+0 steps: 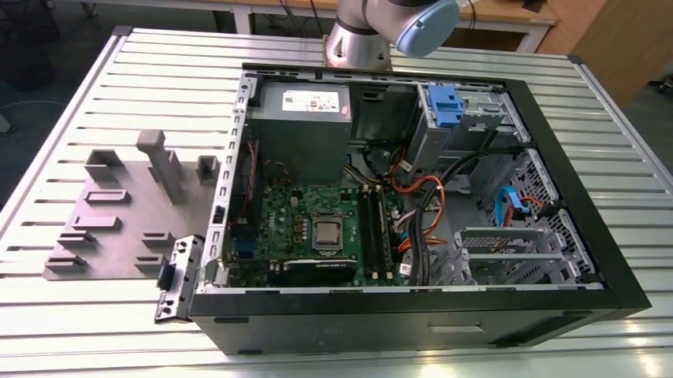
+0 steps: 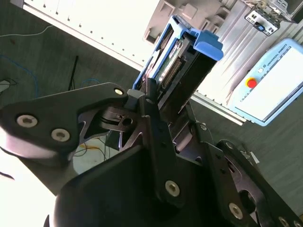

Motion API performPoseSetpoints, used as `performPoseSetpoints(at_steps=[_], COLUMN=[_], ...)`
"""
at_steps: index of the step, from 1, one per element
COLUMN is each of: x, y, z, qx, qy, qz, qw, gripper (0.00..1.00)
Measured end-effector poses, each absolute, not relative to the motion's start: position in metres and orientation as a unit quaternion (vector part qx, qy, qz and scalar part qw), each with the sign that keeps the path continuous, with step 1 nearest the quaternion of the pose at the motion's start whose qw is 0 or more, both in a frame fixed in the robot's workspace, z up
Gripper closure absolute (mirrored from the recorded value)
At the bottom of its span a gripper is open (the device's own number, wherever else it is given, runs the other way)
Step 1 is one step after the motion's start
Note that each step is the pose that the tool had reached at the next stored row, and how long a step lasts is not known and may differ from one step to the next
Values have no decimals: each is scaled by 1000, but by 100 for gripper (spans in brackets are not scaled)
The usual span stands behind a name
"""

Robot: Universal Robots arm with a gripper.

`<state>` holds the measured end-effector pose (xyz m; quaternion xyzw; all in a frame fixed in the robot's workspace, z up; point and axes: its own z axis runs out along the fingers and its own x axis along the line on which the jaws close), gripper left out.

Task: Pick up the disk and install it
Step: 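Pick up the disk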

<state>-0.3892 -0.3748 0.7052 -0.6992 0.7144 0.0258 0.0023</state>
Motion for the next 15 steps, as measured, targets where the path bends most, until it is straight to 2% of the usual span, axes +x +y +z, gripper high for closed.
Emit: performPoseSetpoints(at_steps=[15], x=[-389], y=[-375], z=[678], qx=[-699], qy=[714], qz=[26], qw=[2], gripper=[65])
